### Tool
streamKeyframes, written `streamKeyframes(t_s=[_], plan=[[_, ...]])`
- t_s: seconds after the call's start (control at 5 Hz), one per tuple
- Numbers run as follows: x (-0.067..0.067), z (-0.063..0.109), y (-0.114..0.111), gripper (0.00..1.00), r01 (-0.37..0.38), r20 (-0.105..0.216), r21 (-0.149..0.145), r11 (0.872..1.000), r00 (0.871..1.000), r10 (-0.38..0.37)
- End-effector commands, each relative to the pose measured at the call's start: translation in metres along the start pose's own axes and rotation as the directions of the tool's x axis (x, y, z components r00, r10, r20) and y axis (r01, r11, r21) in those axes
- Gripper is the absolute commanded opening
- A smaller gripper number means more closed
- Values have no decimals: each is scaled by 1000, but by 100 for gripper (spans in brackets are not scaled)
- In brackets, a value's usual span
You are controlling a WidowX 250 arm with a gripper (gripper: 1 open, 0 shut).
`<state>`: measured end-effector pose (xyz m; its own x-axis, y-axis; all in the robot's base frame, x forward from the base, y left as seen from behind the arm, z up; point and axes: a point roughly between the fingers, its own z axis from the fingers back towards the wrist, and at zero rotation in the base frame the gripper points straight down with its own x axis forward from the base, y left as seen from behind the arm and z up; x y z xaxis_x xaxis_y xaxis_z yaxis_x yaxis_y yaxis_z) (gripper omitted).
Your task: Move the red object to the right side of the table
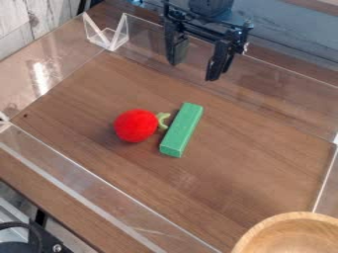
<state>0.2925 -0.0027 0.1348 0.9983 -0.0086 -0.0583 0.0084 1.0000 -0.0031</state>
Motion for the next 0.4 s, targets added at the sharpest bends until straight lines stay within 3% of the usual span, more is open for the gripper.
streamKeyframes(t_s=[0.0, 0.2], plan=[[0, -11, 5, 100, -39, -19, -1, 999, 999, 39], [-13, -24, 28, 100, -105, -10, 4, 995, 994, 105]])
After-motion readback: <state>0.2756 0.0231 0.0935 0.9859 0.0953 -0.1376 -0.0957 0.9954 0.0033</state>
